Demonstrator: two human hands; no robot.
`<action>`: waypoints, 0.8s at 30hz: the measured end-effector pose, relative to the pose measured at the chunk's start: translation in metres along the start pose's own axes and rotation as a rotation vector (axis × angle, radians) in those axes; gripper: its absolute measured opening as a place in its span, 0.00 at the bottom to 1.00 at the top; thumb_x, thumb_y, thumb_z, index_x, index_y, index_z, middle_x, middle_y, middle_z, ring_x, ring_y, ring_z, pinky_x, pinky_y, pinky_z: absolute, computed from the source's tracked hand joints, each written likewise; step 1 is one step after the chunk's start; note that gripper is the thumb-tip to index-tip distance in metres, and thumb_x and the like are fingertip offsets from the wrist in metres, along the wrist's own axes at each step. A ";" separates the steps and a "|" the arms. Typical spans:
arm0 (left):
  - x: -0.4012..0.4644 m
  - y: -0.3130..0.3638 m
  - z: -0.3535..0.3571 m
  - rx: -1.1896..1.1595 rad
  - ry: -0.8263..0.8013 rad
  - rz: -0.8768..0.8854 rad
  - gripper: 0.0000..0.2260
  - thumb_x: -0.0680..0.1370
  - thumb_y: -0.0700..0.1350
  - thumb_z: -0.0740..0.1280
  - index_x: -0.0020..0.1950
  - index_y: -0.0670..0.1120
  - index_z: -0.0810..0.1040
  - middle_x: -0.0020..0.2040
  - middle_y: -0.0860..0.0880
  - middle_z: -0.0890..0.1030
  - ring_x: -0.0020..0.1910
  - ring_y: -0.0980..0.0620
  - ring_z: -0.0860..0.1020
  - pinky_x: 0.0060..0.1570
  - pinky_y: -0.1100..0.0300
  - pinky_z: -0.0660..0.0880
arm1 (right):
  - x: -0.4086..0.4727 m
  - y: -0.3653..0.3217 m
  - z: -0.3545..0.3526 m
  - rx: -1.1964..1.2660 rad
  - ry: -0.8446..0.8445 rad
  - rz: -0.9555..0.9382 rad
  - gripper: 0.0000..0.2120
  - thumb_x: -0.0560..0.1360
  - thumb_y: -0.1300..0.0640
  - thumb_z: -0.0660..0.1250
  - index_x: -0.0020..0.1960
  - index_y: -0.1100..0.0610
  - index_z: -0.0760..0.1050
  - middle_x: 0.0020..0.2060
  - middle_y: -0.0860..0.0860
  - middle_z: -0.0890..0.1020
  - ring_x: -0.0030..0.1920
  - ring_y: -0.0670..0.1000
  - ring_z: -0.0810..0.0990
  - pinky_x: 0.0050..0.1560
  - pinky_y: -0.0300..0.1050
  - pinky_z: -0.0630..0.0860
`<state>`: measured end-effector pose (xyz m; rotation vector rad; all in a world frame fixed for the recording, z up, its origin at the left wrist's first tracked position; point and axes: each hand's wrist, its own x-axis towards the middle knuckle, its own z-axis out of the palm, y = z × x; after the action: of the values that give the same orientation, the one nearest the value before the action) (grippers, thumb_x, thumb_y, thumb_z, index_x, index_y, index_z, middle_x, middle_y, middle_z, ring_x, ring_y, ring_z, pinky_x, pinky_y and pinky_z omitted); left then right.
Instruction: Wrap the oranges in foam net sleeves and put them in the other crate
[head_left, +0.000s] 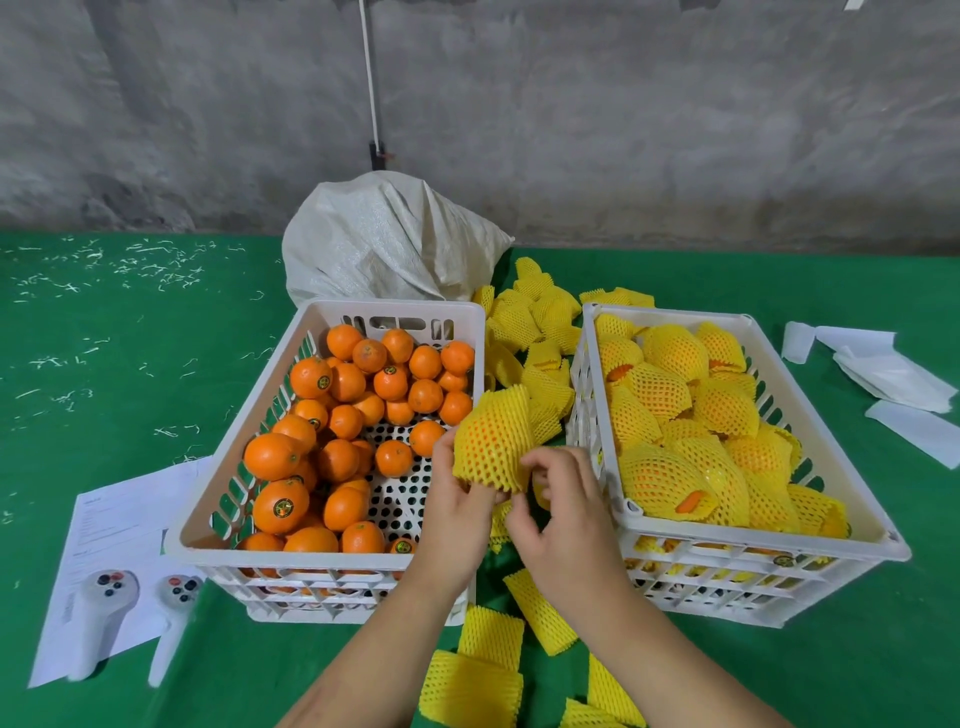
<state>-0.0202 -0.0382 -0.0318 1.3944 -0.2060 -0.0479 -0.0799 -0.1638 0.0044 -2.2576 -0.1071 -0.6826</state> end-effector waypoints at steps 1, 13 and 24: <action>-0.002 0.002 0.000 0.018 -0.042 0.010 0.25 0.76 0.41 0.70 0.68 0.62 0.70 0.55 0.60 0.82 0.55 0.57 0.82 0.51 0.60 0.80 | 0.002 0.002 -0.001 0.001 0.018 0.027 0.15 0.74 0.54 0.66 0.59 0.49 0.68 0.55 0.44 0.68 0.54 0.49 0.74 0.50 0.46 0.78; 0.000 0.005 0.001 -0.059 -0.044 -0.014 0.33 0.76 0.31 0.71 0.74 0.58 0.68 0.59 0.49 0.83 0.57 0.45 0.83 0.53 0.53 0.82 | 0.003 0.010 -0.004 0.070 0.021 0.027 0.10 0.77 0.65 0.70 0.53 0.51 0.78 0.48 0.41 0.74 0.48 0.43 0.78 0.45 0.36 0.76; 0.001 -0.003 0.002 0.180 -0.188 0.008 0.34 0.75 0.37 0.77 0.73 0.63 0.68 0.64 0.57 0.80 0.64 0.53 0.81 0.58 0.56 0.81 | 0.021 0.000 -0.003 0.451 -0.148 0.468 0.34 0.70 0.39 0.76 0.69 0.28 0.60 0.60 0.26 0.68 0.62 0.34 0.72 0.53 0.34 0.75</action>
<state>-0.0195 -0.0405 -0.0339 1.5694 -0.3795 -0.1573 -0.0630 -0.1688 0.0165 -1.7996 0.1768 -0.2113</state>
